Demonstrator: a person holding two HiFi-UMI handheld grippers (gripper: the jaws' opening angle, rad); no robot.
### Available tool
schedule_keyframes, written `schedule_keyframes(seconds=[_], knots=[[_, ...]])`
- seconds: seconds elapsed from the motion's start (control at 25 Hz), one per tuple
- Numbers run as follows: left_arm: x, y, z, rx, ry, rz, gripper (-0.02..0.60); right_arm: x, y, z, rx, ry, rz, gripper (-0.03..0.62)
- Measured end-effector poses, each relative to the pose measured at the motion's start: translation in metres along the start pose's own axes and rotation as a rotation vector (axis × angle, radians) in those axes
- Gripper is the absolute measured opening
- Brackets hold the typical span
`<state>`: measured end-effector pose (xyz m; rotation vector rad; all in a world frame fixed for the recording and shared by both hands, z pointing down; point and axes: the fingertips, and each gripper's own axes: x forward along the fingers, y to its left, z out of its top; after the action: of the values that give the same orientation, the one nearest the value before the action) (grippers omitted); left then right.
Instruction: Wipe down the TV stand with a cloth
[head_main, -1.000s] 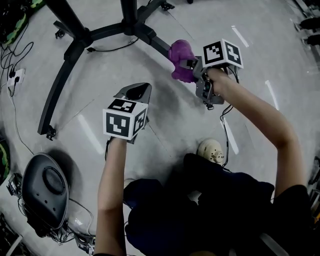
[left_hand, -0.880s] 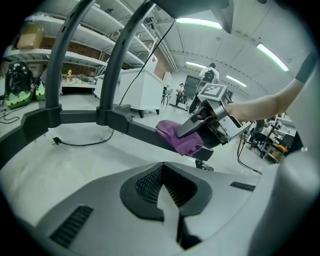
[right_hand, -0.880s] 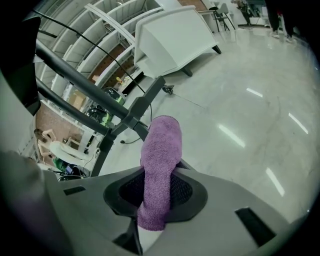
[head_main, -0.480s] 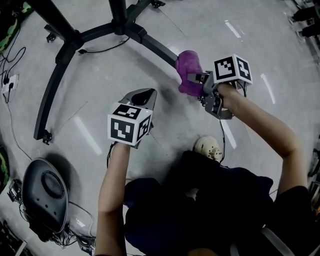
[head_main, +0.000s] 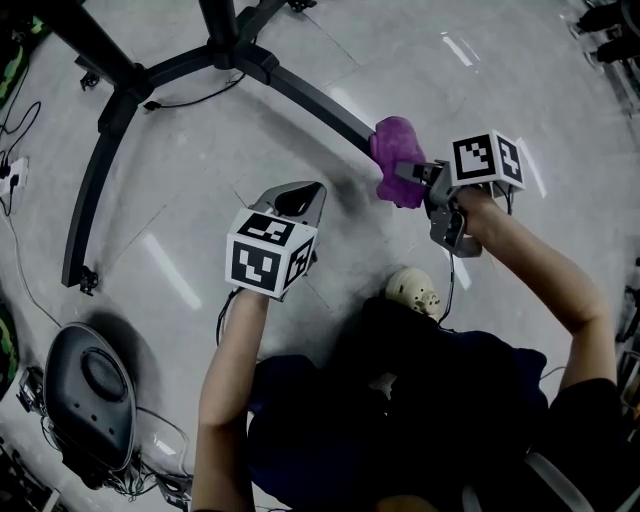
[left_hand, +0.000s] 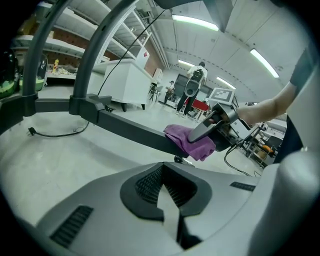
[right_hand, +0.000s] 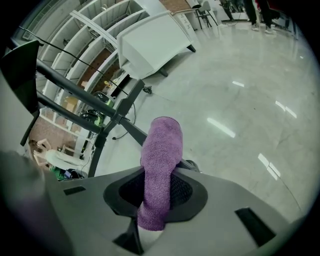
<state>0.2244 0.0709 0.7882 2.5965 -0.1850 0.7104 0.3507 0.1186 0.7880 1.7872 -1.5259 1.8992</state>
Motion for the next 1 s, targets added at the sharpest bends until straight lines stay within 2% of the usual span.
schedule_keyframes(seconds=[0.32, 0.56, 0.84, 1.0], knots=[[0.014, -0.025, -0.005, 0.001, 0.021, -0.069, 0.005, -0.019, -0.029, -0.016, 0.042, -0.001, -0.033, 0.095], [0.020, -0.032, -0.007, -0.006, 0.028, -0.079, 0.005, -0.025, -0.043, -0.022, 0.058, -0.008, -0.040, 0.095], [0.028, -0.041, -0.008, 0.000, 0.027, -0.097, 0.005, -0.031, -0.057, -0.031, 0.033, -0.011, -0.073, 0.095], [0.029, -0.043, 0.001, 0.010, 0.013, -0.094, 0.005, -0.041, -0.044, -0.026, -0.071, -0.042, -0.064, 0.095]])
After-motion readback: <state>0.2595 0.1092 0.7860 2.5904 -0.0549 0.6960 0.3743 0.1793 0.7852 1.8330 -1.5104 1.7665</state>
